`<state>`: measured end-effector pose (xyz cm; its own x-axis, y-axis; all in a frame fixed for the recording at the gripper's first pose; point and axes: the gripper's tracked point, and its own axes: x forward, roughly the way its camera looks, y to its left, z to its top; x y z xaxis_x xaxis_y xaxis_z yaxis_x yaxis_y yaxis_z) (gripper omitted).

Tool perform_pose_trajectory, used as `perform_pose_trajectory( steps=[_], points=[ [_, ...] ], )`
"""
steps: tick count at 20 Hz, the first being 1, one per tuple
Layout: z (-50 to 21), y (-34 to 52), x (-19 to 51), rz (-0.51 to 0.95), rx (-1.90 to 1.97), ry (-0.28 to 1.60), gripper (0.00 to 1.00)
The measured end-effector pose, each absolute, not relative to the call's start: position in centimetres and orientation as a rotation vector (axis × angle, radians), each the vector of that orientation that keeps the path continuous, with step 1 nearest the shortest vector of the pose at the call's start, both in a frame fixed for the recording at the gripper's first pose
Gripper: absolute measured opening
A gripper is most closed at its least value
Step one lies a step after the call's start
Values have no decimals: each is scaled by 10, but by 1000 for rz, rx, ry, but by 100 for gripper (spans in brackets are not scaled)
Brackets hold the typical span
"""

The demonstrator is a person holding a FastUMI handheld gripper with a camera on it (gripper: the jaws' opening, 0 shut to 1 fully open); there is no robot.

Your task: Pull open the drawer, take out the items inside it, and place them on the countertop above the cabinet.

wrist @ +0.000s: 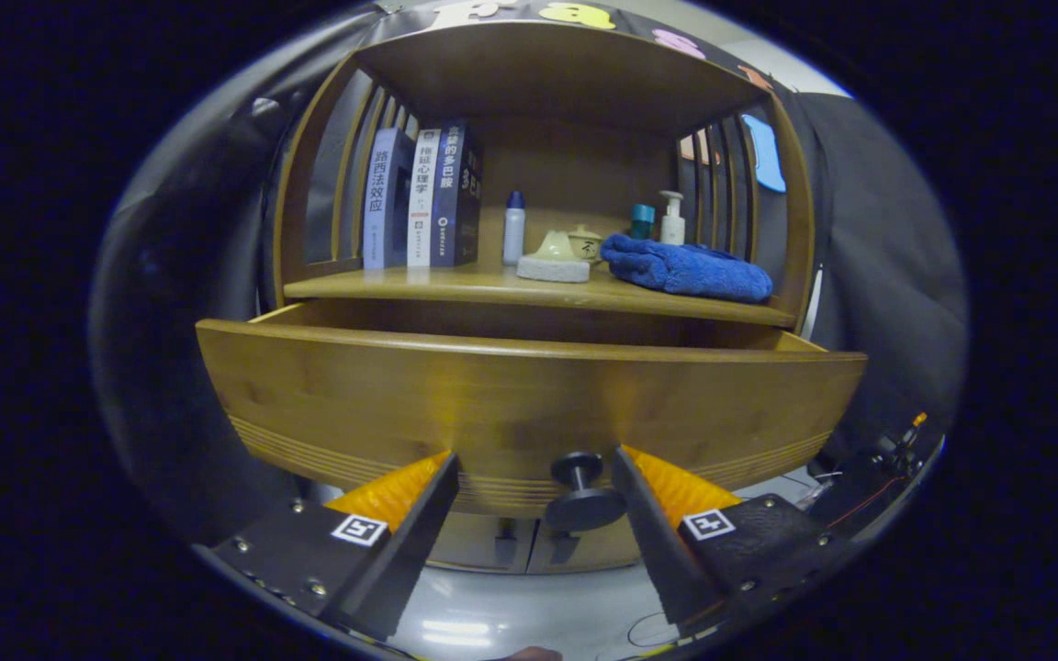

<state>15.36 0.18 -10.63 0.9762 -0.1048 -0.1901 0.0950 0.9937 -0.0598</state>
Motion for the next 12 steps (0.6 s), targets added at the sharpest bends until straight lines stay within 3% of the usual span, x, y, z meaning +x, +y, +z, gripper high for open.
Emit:
perform_pose_trajectory(
  steps=[12],
  points=[
    [-120,-5,227,-75,0,248,100]
  ],
)
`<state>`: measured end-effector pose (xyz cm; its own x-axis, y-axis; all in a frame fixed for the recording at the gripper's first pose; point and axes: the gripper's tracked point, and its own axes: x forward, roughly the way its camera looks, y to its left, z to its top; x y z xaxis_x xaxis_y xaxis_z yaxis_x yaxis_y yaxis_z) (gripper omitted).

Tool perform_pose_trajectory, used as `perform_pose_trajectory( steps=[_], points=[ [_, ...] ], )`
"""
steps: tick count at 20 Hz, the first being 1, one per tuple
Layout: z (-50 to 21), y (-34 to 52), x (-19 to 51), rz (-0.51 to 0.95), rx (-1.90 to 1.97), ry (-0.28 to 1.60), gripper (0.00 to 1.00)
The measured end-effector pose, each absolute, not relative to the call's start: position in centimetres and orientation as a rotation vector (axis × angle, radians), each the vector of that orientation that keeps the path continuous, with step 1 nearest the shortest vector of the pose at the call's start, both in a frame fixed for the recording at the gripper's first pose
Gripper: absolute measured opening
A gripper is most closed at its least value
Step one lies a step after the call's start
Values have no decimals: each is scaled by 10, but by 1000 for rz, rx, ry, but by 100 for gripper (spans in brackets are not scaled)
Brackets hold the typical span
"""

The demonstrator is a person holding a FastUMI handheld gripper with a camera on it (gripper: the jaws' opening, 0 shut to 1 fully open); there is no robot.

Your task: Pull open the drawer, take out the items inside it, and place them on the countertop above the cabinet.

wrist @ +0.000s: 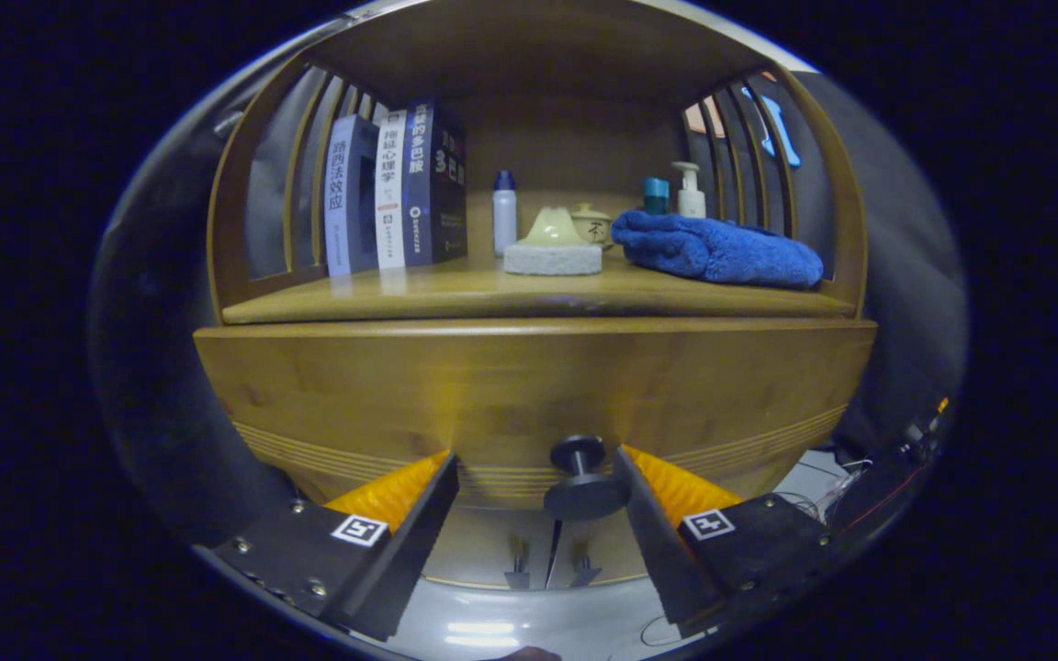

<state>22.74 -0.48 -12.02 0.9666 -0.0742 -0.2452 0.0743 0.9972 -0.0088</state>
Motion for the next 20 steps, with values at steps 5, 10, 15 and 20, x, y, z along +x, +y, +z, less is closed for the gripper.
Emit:
perform_pose_trajectory(
  steps=[5,10,15,20],
  points=[
    [-126,-4,236,-70,28,242,100],
    [-129,-5,228,-63,10,281,100],
    [-115,-5,198,-63,25,268,100],
    [-80,-5,149,-72,-28,234,100]
  ],
)
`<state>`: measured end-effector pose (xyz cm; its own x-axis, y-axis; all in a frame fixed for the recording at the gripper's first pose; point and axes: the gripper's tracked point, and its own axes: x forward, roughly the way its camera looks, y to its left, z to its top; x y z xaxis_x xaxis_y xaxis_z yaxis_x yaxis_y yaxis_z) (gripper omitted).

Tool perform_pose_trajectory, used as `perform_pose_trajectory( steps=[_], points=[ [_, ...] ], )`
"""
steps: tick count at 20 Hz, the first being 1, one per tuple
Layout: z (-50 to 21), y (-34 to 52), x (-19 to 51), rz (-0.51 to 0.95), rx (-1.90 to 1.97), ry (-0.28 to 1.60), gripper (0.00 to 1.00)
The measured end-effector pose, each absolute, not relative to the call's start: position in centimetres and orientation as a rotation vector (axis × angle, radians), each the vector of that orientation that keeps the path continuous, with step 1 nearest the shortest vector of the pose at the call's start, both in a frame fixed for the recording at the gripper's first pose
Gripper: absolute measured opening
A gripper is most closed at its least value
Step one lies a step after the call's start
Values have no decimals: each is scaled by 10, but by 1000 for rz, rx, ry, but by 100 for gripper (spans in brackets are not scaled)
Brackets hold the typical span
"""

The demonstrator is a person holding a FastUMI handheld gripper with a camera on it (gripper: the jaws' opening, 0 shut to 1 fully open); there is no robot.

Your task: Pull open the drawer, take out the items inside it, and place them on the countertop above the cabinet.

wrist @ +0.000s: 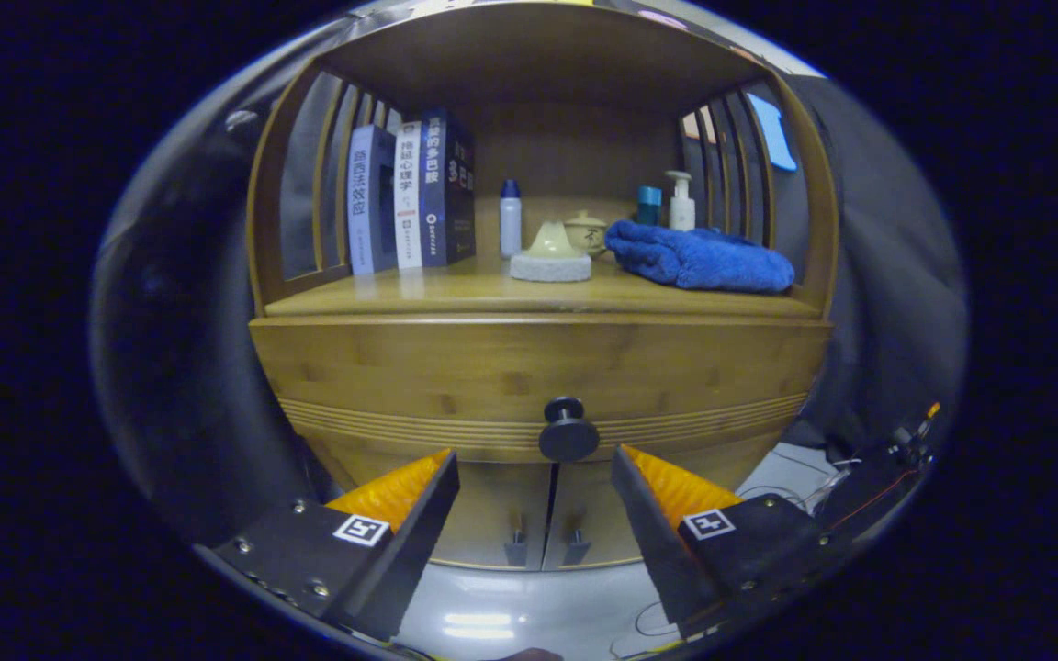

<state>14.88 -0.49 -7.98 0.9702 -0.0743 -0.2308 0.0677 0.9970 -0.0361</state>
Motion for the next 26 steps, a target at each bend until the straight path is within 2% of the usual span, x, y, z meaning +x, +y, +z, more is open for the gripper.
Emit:
perform_pose_trajectory(
  steps=[8,12,19,26],
  points=[
    [41,4,64,-80,-26,20,98],
    [79,0,25,-91,-51,-35,98],
    [61,-20,-19,-129,-42,-8,98],
    [47,-20,-20,-114,-9,9,98]
  ],
)
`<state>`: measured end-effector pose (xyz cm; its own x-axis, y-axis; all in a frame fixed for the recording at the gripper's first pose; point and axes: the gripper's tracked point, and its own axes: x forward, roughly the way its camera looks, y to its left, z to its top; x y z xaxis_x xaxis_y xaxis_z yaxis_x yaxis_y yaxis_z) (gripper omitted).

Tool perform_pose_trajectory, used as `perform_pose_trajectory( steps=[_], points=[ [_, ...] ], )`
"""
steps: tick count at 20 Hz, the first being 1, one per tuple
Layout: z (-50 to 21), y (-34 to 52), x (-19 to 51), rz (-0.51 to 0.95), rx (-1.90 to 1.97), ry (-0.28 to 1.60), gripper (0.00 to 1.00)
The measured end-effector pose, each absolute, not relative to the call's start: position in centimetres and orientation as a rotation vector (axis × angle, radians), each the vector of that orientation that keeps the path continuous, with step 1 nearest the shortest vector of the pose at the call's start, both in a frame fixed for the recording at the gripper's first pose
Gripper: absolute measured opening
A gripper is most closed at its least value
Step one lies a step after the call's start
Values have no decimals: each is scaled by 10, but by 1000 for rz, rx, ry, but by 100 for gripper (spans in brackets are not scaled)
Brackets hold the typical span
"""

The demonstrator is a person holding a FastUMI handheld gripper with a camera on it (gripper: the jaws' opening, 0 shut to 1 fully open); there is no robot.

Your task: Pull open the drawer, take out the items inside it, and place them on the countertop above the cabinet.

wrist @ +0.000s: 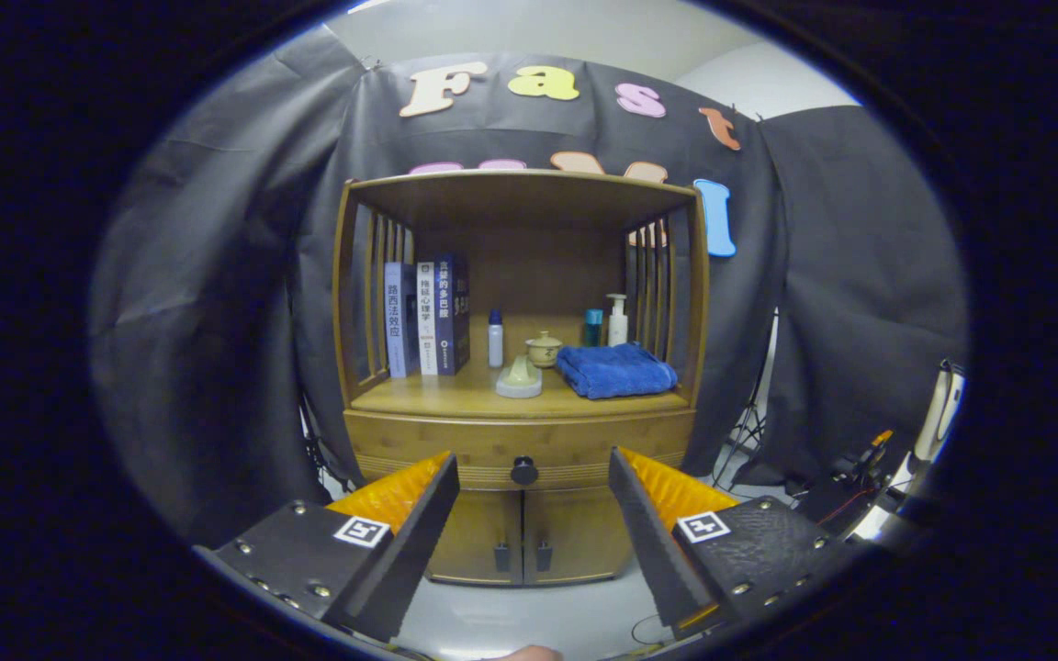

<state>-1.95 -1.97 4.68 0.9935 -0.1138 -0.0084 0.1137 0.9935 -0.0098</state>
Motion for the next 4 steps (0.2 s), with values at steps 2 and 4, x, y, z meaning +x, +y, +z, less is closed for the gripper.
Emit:
perform_pose_trajectory(
  steps=[2,4],
  points=[
    [53,-15,-19,-104,-6,-10,98],
    [59,-12,-20,-95,3,-27,98]
  ],
)
